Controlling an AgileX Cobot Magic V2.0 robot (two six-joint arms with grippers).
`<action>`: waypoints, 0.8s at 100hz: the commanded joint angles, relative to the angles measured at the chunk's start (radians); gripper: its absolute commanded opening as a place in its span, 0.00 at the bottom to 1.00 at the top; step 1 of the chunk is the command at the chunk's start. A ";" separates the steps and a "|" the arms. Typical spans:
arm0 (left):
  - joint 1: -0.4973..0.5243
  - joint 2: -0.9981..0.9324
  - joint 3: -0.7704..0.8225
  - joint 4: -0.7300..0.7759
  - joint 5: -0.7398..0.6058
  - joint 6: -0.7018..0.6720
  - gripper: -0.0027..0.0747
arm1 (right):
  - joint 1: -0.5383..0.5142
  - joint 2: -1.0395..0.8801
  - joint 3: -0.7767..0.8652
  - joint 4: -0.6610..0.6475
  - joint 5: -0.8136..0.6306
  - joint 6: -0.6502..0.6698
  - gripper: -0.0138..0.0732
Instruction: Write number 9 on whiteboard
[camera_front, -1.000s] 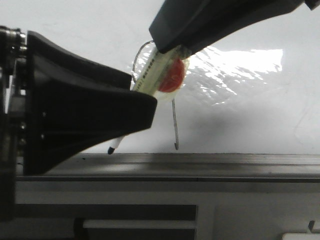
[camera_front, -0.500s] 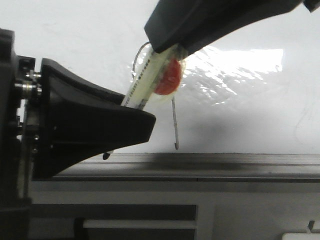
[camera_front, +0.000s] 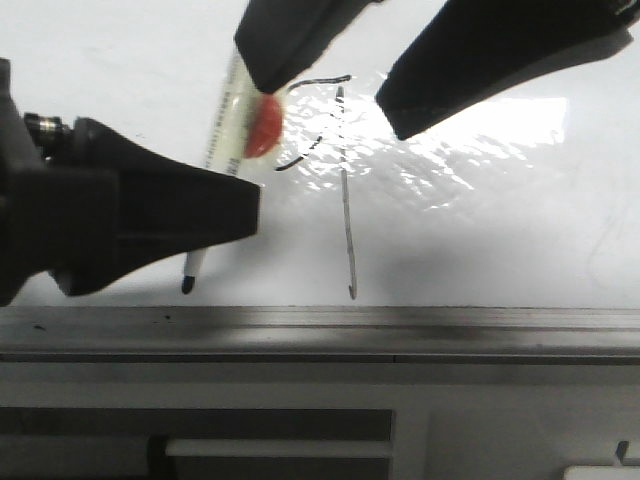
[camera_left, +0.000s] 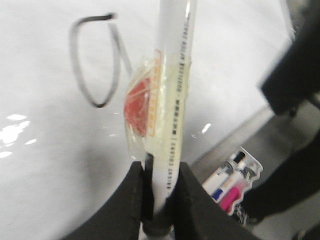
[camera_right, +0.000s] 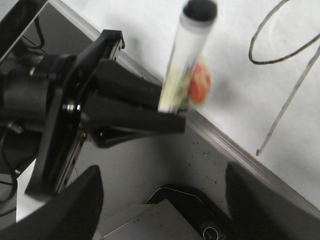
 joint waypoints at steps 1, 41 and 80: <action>-0.006 -0.013 -0.014 -0.201 -0.053 -0.030 0.01 | 0.002 -0.015 -0.033 0.003 -0.035 -0.007 0.69; -0.006 -0.008 -0.051 -0.317 0.076 -0.020 0.01 | 0.002 -0.015 -0.033 0.003 -0.014 -0.007 0.69; -0.004 0.062 -0.051 -0.319 0.021 -0.027 0.01 | 0.002 -0.015 -0.033 0.003 -0.002 -0.007 0.69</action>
